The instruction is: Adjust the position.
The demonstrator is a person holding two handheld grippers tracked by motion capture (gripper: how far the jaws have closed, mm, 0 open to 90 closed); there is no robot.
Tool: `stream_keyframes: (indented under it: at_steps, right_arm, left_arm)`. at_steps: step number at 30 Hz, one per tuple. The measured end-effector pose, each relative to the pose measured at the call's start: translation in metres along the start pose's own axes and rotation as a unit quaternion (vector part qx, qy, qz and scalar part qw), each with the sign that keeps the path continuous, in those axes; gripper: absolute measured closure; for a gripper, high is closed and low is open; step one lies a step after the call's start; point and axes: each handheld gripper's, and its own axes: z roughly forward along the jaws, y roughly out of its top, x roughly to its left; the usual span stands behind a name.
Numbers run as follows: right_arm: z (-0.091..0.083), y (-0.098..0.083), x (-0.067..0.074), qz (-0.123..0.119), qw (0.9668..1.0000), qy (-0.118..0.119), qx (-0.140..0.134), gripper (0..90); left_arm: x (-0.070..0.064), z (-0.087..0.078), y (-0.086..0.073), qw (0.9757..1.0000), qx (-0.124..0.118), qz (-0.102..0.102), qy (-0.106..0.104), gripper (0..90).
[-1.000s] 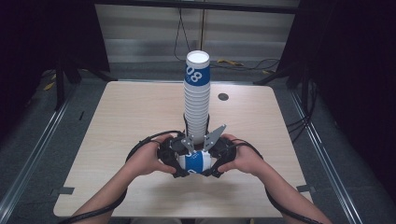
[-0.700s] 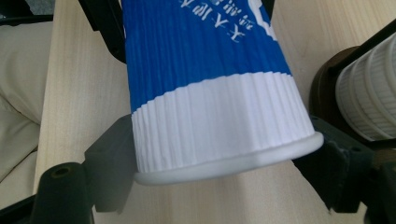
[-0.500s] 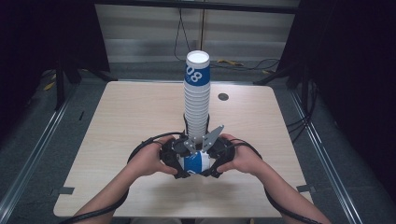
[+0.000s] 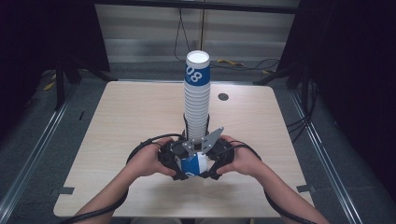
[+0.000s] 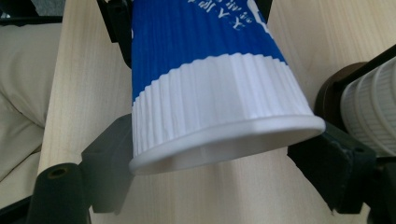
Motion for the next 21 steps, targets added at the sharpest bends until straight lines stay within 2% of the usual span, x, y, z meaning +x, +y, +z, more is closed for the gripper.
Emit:
stream_keyframes:
  at_steps: [5,6,7,9,11,12,15,16,19,21]
  right_arm:
    - [-0.001,-0.002,0.001,0.005,0.9997,-0.003,-0.023,16.5]
    - [-0.001,-0.003,0.001,0.009,0.9996,-0.002,-0.027,15.5]
    - [-0.002,-0.004,0.001,0.017,0.9993,-0.002,-0.033,14.0]
    - [-0.003,-0.006,0.000,0.030,0.9985,-0.004,-0.045,13.0]
    - [-0.003,-0.010,0.000,0.035,0.9974,-0.007,-0.063,12.6]
    - [-0.003,-0.012,0.000,0.040,0.9969,-0.009,-0.067,12.3]
    - [-0.004,-0.020,-0.001,0.050,0.9959,-0.011,-0.075,12.1]
    - [-0.004,-0.023,-0.001,0.055,0.9950,-0.013,-0.082,12.1]
    - [-0.006,-0.032,-0.001,0.073,0.9918,-0.014,-0.104,12.2]
    - [-0.006,-0.037,-0.001,0.082,0.9896,-0.018,-0.117,12.2]
  left_arm:
    - [0.000,-0.004,-0.004,0.9997,-0.025,0.005,0.003,30.4]
    - [-0.001,-0.005,-0.005,0.9995,-0.031,0.000,0.001,30.5]
    - [-0.002,-0.005,-0.007,0.9988,-0.046,-0.015,-0.002,30.5]
    - [0.000,-0.007,-0.009,0.9987,-0.051,-0.011,-0.004,30.5]
    - [0.000,-0.009,-0.012,0.9979,-0.063,-0.018,0.000,30.5]
    - [0.000,-0.010,-0.013,0.9976,-0.066,-0.021,-0.007,30.4]
    - [0.001,-0.013,-0.016,0.9973,-0.070,-0.023,-0.005,30.2]
    - [0.002,-0.014,-0.017,0.9967,-0.076,-0.030,0.000,30.2]
    - [0.006,-0.016,-0.021,0.9953,-0.091,-0.032,-0.003,30.1]
    - [0.007,-0.016,-0.023,0.9951,-0.092,-0.035,0.002,30.1]
